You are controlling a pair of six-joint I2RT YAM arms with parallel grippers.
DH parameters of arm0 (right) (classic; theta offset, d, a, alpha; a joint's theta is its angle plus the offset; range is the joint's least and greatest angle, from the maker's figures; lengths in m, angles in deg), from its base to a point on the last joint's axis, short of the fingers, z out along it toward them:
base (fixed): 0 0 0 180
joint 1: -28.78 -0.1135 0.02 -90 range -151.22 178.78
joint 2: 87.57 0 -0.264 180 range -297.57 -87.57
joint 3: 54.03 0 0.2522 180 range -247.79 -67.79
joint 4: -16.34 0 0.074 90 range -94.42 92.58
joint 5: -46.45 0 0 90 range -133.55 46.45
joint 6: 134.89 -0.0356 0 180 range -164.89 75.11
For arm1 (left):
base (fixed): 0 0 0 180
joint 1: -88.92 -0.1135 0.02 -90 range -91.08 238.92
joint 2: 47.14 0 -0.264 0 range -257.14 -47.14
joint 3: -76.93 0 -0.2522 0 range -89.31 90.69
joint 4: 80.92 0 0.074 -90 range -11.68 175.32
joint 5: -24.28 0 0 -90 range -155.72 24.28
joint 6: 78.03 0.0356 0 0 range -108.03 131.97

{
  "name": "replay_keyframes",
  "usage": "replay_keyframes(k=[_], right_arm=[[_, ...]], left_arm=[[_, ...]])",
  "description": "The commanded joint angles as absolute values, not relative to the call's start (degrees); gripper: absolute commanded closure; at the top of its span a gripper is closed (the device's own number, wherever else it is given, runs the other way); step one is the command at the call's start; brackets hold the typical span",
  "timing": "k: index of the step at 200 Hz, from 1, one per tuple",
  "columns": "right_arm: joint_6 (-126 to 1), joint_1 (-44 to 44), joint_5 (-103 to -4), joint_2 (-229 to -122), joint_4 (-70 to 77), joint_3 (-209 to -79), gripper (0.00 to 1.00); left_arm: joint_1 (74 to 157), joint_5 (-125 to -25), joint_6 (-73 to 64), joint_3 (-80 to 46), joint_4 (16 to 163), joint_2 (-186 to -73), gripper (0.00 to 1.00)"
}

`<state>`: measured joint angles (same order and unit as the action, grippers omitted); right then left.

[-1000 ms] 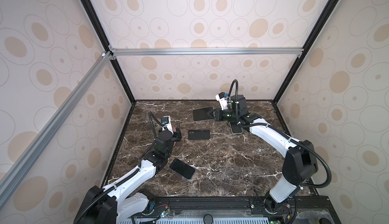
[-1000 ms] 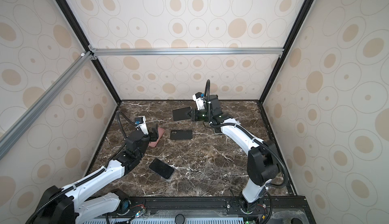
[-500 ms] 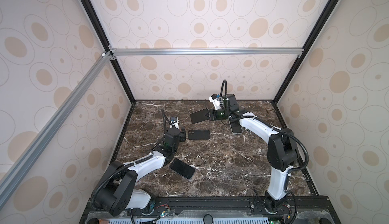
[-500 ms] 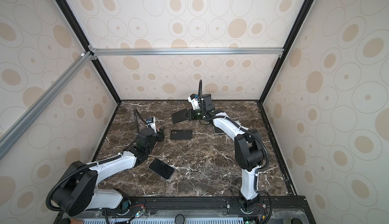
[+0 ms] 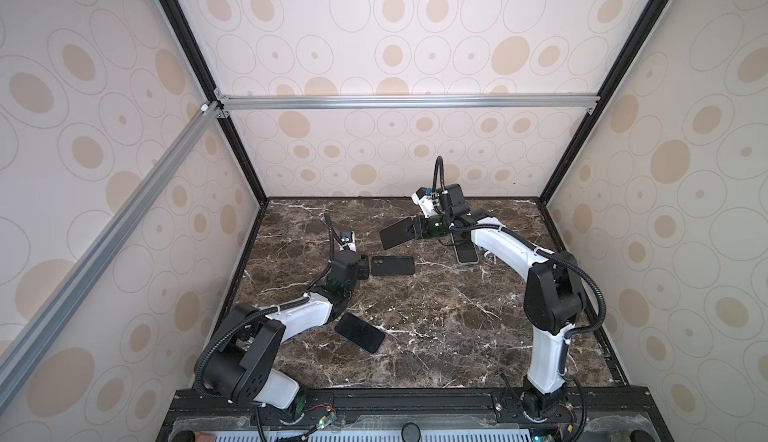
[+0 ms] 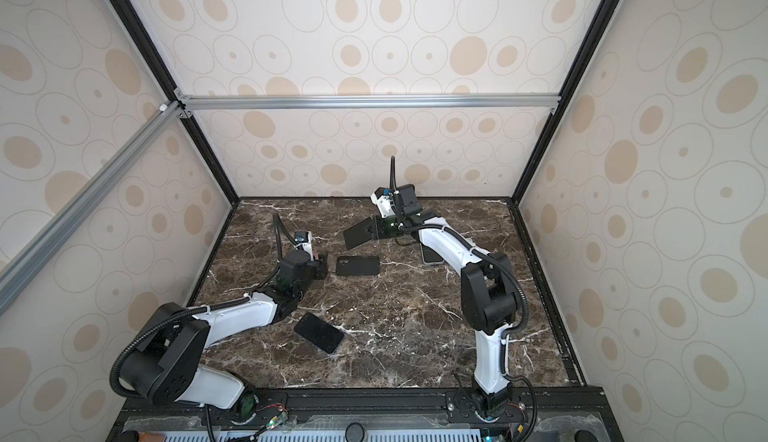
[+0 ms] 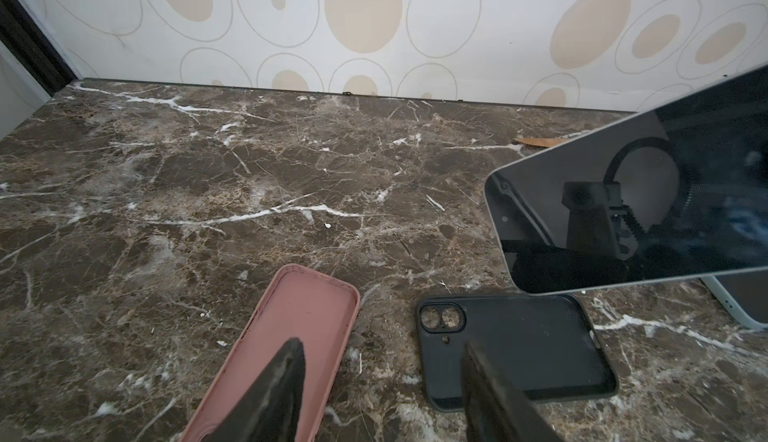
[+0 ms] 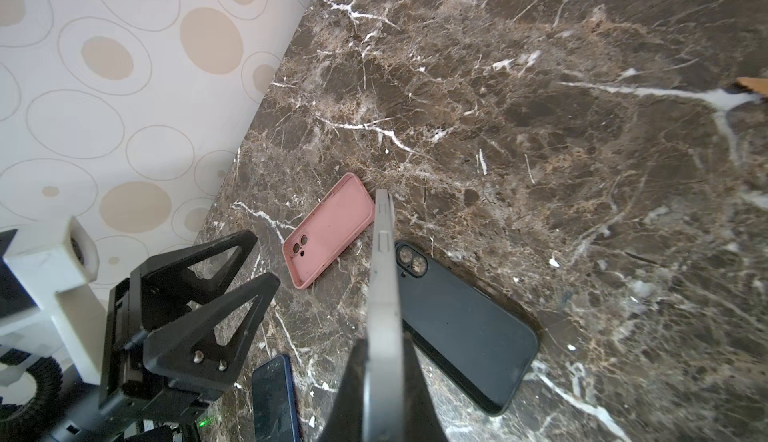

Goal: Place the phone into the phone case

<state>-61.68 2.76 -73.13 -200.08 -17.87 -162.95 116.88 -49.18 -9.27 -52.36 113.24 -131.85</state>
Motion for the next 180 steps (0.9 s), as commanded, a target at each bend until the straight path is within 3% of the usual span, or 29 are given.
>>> replay_keyframes(k=[1, 113, 180], right_arm=[[-60.73, 3.01, -70.84, -198.93, -21.48, -165.22, 1.0], [-69.74, 2.82, -73.89, -201.12, -24.79, -162.14, 1.0], [-70.73, 2.76, -71.5, -202.8, -20.89, -156.77, 1.0]], left_arm=[[116.32, -49.02, -11.66, -48.6, 111.82, -132.53, 0.41], [111.87, -66.67, -23.45, -31.27, 91.11, -147.25, 0.39], [110.54, -70.69, -22.12, -28.71, 90.33, -153.14, 0.39]])
